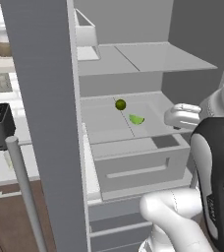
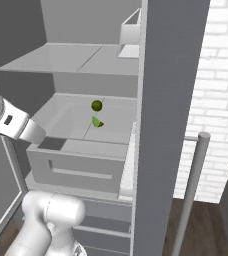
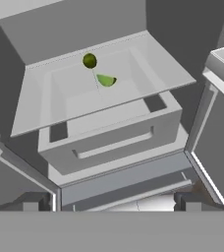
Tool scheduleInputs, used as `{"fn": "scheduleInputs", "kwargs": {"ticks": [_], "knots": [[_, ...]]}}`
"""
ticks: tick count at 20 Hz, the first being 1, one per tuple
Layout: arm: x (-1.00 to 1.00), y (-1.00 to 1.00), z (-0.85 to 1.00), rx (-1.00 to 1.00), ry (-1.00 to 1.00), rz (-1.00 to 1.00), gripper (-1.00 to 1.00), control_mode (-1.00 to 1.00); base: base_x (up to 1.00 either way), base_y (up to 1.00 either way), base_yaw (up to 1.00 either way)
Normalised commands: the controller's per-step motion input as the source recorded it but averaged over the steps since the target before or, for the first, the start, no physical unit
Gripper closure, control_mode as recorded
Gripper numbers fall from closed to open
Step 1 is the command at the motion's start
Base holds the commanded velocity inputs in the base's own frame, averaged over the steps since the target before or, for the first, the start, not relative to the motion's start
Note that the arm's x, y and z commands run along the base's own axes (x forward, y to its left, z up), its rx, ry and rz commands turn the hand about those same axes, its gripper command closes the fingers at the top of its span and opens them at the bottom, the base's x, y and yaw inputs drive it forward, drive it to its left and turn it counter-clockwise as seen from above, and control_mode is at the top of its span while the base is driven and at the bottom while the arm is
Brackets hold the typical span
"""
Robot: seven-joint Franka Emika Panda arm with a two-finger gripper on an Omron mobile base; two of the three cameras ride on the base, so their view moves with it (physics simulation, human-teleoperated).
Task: Grab a lemon wedge from the fridge and one ice cube from the ice bowl, and put them in the glass of lemonade.
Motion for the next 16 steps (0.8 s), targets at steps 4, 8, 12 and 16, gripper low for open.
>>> {"fn": "scheduleInputs", "kwargs": {"ticks": [4, 8, 12, 16], "knots": [[0.64, -0.21, -0.22, 0.00, 0.03, 0.01, -1.00, -1.00, 0.00, 0.00, 0.00], [0.83, -0.22, -0.24, -0.03, 0.12, 0.00, -1.00, -1.00, 0.00, 0.00, 0.00], [0.82, -0.22, -0.38, -0.05, 0.14, 0.00, -1.00, -1.00, 0.00, 0.00, 0.00], [0.90, -0.22, -0.59, -0.03, 0.14, 0.00, -1.00, -1.00, 0.00, 0.00, 0.00]]}}
